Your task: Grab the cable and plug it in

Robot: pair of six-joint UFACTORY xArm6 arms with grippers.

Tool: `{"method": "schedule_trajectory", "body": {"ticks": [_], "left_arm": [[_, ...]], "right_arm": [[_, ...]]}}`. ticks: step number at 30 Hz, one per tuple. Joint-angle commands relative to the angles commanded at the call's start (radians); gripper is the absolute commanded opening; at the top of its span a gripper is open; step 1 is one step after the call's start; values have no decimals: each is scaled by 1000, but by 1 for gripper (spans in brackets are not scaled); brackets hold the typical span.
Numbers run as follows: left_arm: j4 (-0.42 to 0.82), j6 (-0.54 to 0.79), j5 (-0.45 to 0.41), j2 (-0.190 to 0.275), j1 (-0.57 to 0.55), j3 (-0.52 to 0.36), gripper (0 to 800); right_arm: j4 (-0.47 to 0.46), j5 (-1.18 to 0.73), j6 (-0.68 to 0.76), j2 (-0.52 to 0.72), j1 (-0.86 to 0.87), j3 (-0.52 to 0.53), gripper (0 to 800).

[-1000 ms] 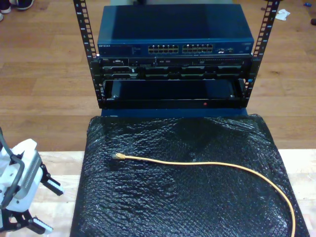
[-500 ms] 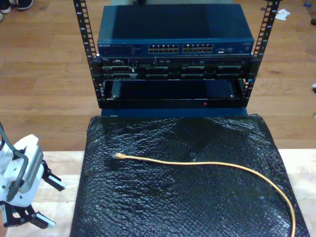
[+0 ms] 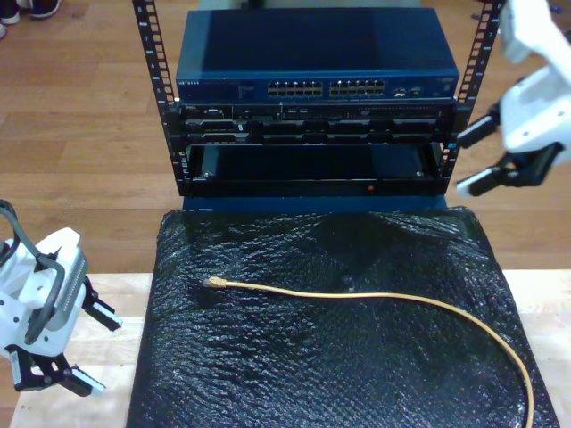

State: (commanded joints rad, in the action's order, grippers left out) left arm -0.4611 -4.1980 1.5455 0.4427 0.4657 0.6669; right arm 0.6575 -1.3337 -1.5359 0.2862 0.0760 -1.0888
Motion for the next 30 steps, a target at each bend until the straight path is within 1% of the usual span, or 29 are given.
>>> {"method": "schedule_trajectory", "body": {"ticks": [4,13,23,30], "left_arm": [[0,0,0,2,3,2,800],[0,-8,0,3,6,2,800],[3,-17,3,9,12,0,800],[3,-41,-2,3,38,0,799]], "right_arm": [[-55,37,51,-41,-91,-32,796],[-241,141,219,-124,-313,-81,792],[-305,166,330,-330,-437,-226,794],[-436,238,474,-454,-565,-285,791]]}}
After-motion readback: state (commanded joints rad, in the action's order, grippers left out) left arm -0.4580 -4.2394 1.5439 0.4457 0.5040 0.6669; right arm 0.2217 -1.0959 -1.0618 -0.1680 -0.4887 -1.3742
